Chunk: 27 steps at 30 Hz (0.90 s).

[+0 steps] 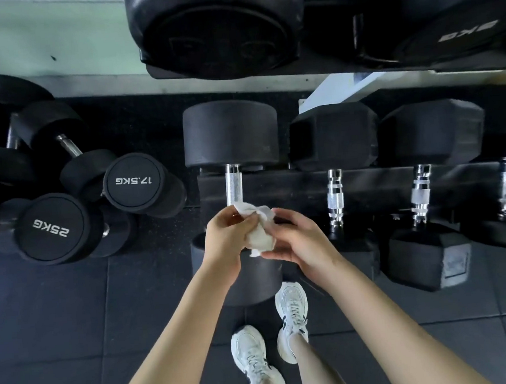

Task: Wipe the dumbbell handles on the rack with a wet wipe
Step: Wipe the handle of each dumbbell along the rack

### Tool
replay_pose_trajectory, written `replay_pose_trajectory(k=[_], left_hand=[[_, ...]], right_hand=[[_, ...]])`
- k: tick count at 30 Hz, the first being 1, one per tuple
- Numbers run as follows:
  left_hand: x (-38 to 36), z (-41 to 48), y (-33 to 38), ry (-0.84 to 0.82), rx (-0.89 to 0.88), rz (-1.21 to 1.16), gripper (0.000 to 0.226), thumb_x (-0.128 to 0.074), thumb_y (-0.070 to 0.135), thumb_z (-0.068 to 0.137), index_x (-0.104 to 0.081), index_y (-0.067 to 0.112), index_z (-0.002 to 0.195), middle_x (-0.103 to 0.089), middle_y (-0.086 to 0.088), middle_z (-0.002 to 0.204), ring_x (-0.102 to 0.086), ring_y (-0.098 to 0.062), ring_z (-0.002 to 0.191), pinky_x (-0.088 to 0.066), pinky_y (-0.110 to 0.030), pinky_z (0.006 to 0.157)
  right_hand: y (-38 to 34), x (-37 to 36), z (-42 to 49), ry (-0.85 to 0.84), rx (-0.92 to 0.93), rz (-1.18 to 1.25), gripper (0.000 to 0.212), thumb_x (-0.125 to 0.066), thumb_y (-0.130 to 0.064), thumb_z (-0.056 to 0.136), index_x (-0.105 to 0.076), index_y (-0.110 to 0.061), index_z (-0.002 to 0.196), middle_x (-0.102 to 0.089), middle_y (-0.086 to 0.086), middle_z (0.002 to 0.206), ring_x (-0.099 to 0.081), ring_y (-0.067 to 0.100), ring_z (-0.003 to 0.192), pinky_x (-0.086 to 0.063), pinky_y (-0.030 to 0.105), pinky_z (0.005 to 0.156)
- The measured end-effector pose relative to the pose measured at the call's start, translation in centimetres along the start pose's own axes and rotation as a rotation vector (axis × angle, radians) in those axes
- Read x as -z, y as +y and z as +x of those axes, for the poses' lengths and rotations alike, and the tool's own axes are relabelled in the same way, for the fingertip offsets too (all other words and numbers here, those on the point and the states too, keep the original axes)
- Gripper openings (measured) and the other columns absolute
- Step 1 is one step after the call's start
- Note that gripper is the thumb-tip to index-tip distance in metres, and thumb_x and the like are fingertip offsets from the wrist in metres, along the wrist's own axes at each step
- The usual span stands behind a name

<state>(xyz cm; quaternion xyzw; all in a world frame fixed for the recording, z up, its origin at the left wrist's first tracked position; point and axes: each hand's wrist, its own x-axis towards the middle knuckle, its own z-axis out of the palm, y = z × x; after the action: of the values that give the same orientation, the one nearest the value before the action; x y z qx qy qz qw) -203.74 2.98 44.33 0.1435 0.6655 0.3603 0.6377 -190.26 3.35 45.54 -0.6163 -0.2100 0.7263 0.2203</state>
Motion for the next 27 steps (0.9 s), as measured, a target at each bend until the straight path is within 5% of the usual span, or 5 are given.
replay_pose_trajectory(k=[6, 12, 20, 23, 27], left_hand=[[-1.3, -1.4, -0.1, -0.018, -0.080, 0.132, 0.016, -0.069, 0.001, 0.081, -0.068, 0.015, 0.087, -0.071, -0.006, 0.091, -0.068, -0.019, 0.089, -0.055, -0.029, 0.082], [-4.4, -1.1, -1.5, -0.041, -0.090, 0.215, 0.015, -0.059, 0.006, 0.089, -0.067, 0.018, 0.086, -0.071, -0.004, 0.093, -0.066, -0.018, 0.092, -0.055, -0.028, 0.083], [-10.7, 2.6, -4.0, 0.017, -0.171, 0.310, 0.015, -0.057, 0.013, 0.090, -0.067, 0.024, 0.091, -0.068, 0.004, 0.096, -0.064, -0.009, 0.084, -0.055, -0.033, 0.086], [-12.8, 4.0, -4.5, 0.109, -0.210, 0.276, 0.016, -0.059, 0.012, 0.088, -0.069, 0.025, 0.090, -0.068, 0.012, 0.092, -0.063, -0.004, 0.090, -0.054, -0.033, 0.089], [-14.1, 4.5, -3.0, 0.273, -0.388, 0.297, 0.012, -0.062, 0.016, 0.088, -0.068, 0.027, 0.091, -0.068, 0.013, 0.090, -0.063, -0.001, 0.091, -0.050, -0.019, 0.085]], right_hand=[[0.5, 3.6, -2.4, 0.357, 0.203, -0.178, 0.019, -0.071, -0.002, 0.079, -0.068, -0.019, 0.071, -0.066, 0.002, 0.067, -0.063, 0.012, 0.060, -0.055, 0.030, 0.061], [0.5, 11.2, -1.0, 0.787, 0.437, -0.483, 0.025, -0.055, 0.001, 0.083, -0.073, -0.013, 0.091, -0.069, 0.001, 0.094, -0.062, 0.012, 0.084, -0.043, 0.007, 0.071], [0.2, 14.2, 7.3, 0.452, 0.560, -0.959, 0.022, -0.055, -0.016, 0.091, -0.070, -0.001, 0.099, -0.061, 0.013, 0.119, -0.049, 0.024, 0.120, -0.031, 0.018, 0.095], [0.5, 14.5, 9.0, 0.549, 0.521, -0.733, 0.040, -0.055, -0.025, 0.093, -0.057, -0.004, 0.058, -0.058, 0.004, 0.071, -0.055, 0.013, 0.074, -0.037, 0.027, 0.067], [0.4, 13.7, 10.6, 0.736, 0.370, -0.275, 0.028, -0.068, -0.030, 0.083, -0.059, -0.005, 0.075, -0.057, 0.000, 0.072, -0.051, 0.012, 0.063, -0.036, 0.018, 0.054]])
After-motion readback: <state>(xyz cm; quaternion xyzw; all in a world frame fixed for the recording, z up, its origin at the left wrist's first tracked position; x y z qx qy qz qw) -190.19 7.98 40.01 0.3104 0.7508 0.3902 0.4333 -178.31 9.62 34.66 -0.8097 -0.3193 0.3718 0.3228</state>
